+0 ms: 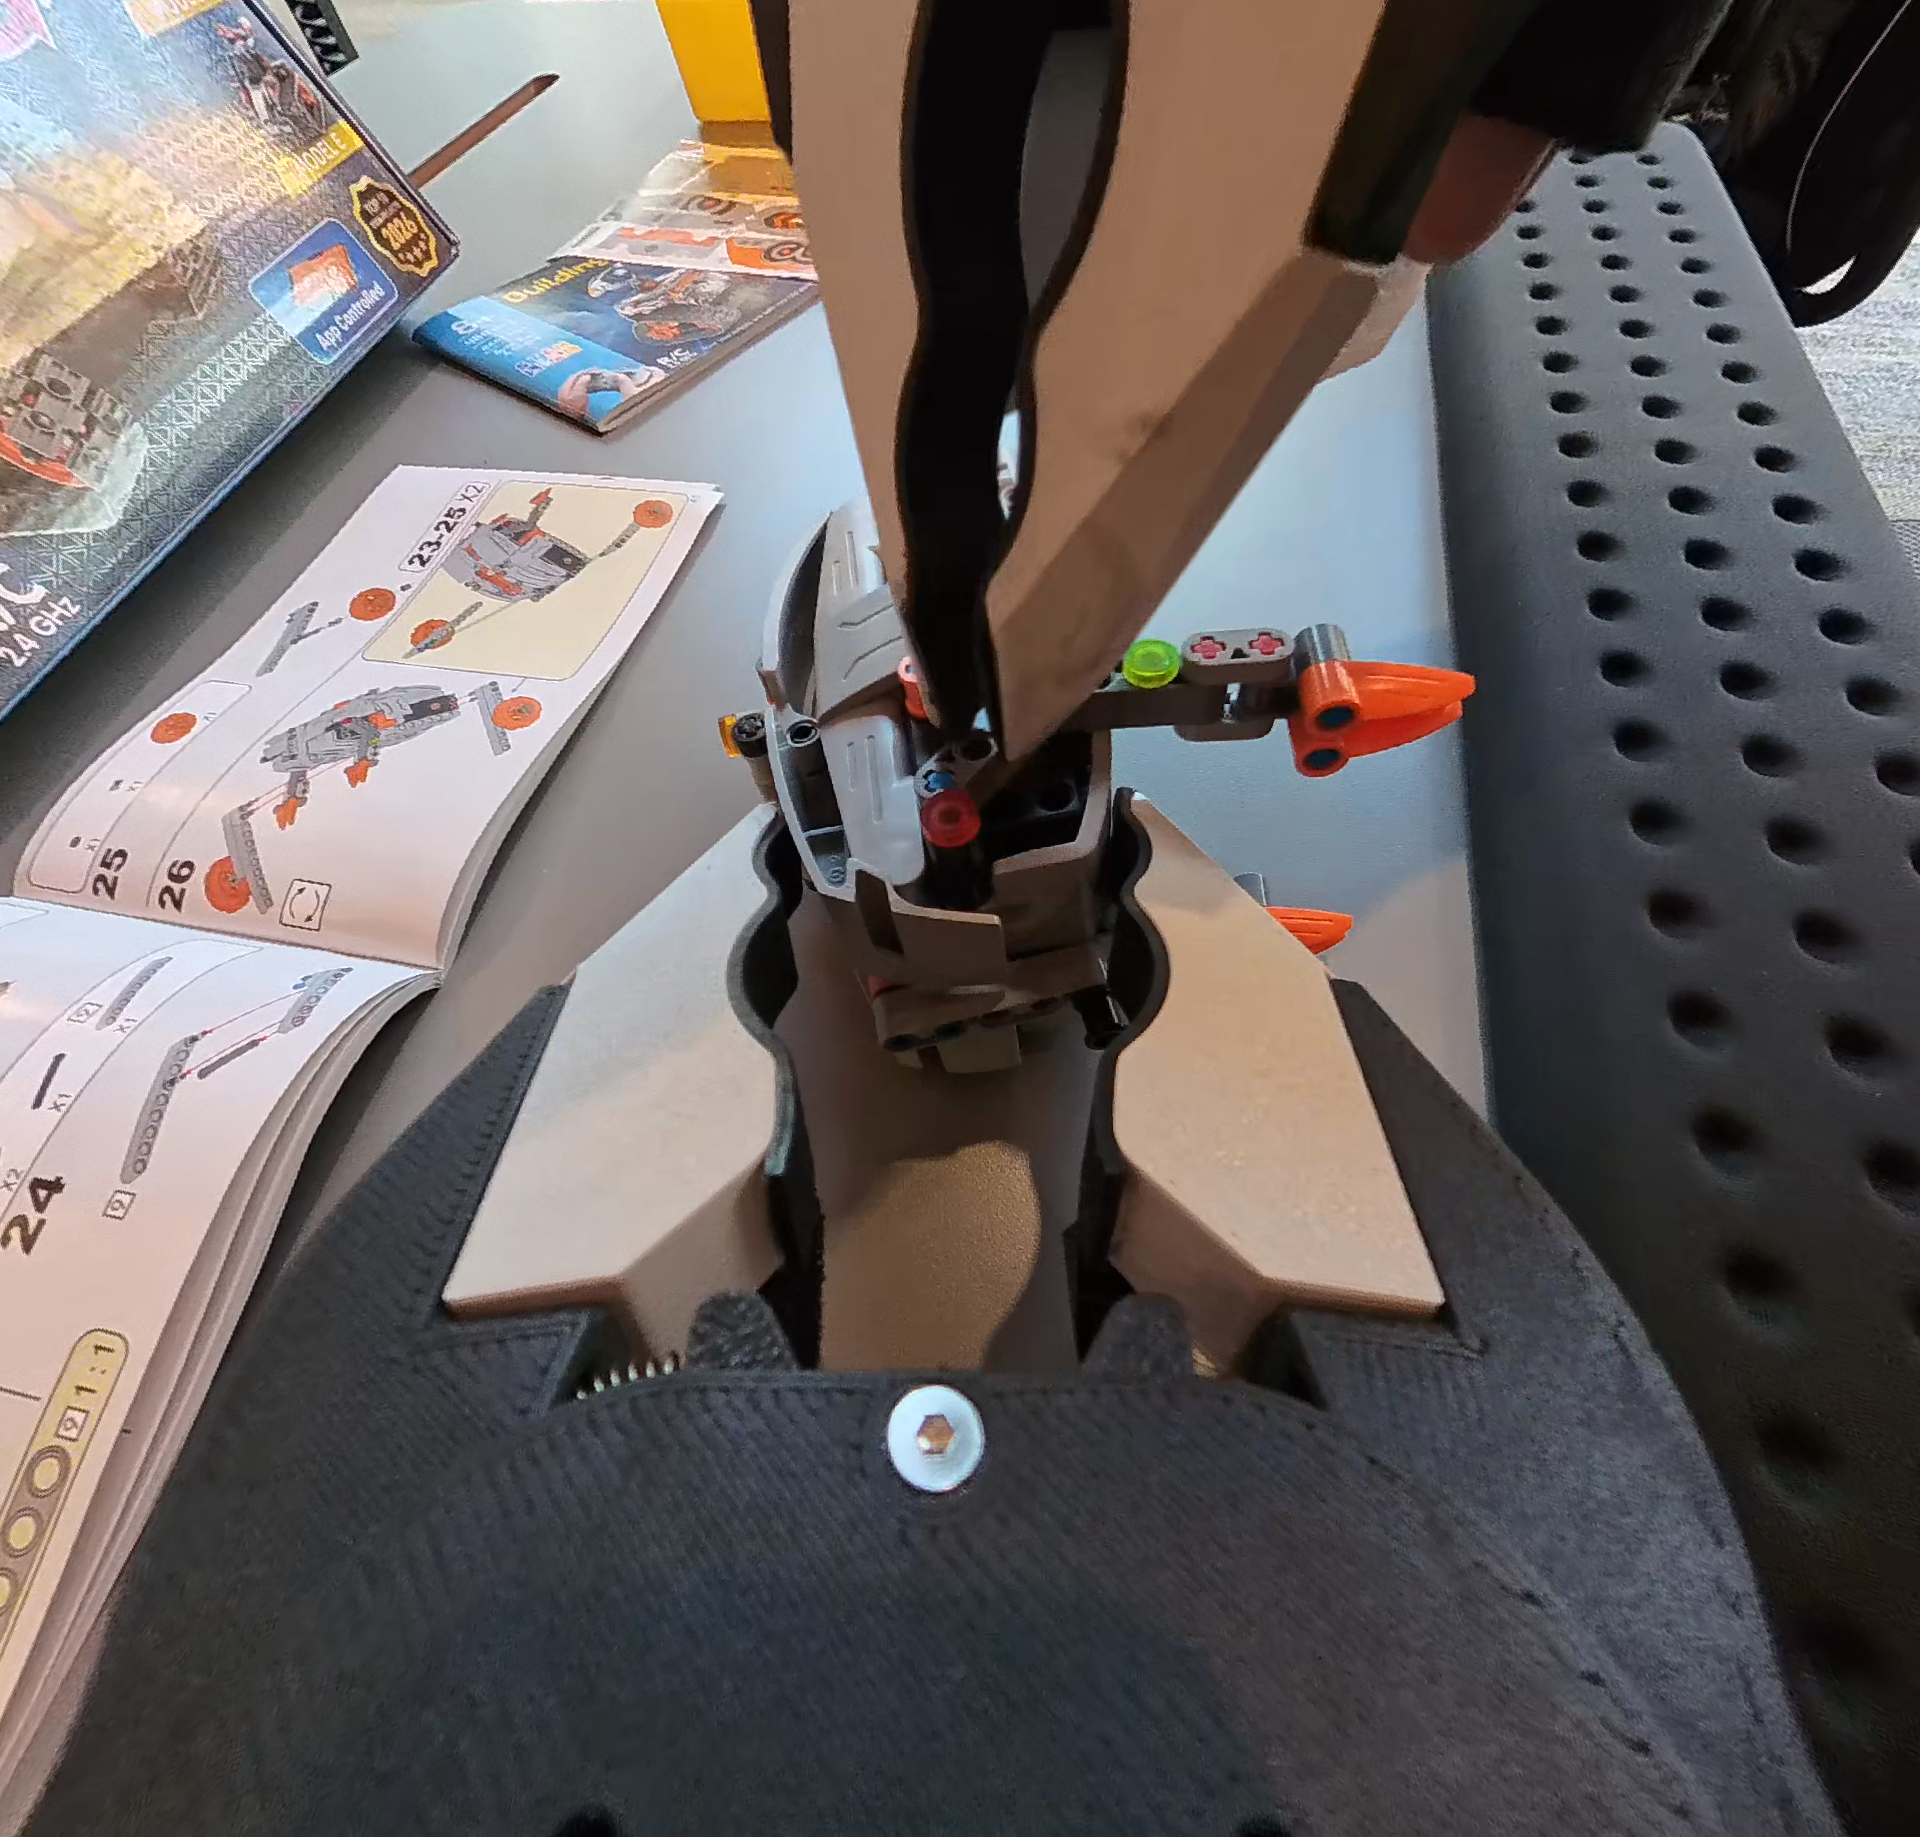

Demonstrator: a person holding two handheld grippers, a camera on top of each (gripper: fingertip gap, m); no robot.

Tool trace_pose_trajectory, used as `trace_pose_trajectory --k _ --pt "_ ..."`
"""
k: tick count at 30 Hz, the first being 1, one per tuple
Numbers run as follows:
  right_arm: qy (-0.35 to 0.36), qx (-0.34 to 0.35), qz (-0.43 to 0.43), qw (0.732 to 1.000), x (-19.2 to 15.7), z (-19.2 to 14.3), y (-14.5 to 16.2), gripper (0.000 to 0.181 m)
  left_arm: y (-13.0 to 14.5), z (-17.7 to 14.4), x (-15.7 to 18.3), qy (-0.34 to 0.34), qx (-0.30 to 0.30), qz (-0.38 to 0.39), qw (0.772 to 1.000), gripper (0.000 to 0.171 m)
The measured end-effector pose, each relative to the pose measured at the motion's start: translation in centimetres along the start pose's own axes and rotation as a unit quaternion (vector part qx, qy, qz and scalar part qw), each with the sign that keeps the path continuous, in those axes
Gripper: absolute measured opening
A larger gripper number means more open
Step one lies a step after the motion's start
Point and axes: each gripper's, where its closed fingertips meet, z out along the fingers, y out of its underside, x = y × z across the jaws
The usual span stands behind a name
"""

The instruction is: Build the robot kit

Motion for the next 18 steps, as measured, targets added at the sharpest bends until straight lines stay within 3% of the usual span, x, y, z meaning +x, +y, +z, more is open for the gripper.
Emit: trace_pose_trajectory --k 11,16,18 --pt "0.007 -0.010 -0.006 1.000 0.05 0.53 0.44 0.007 0.02 -0.03 0.01 0.001 0.000 0.002 1.000 0.058" --pt "0.012 -0.011 0.087 0.996 -0.09 0.55 0.38 0.007 0.06 -0.01 -0.09 0.004 -0.001 -0.009 1.000 0.058" --pt "0.017 -0.014 0.068 0.997 -0.13 0.55 0.42 0.007 0.06 -0.01 -0.09 0.005 -0.001 -0.011 1.000 0.058"
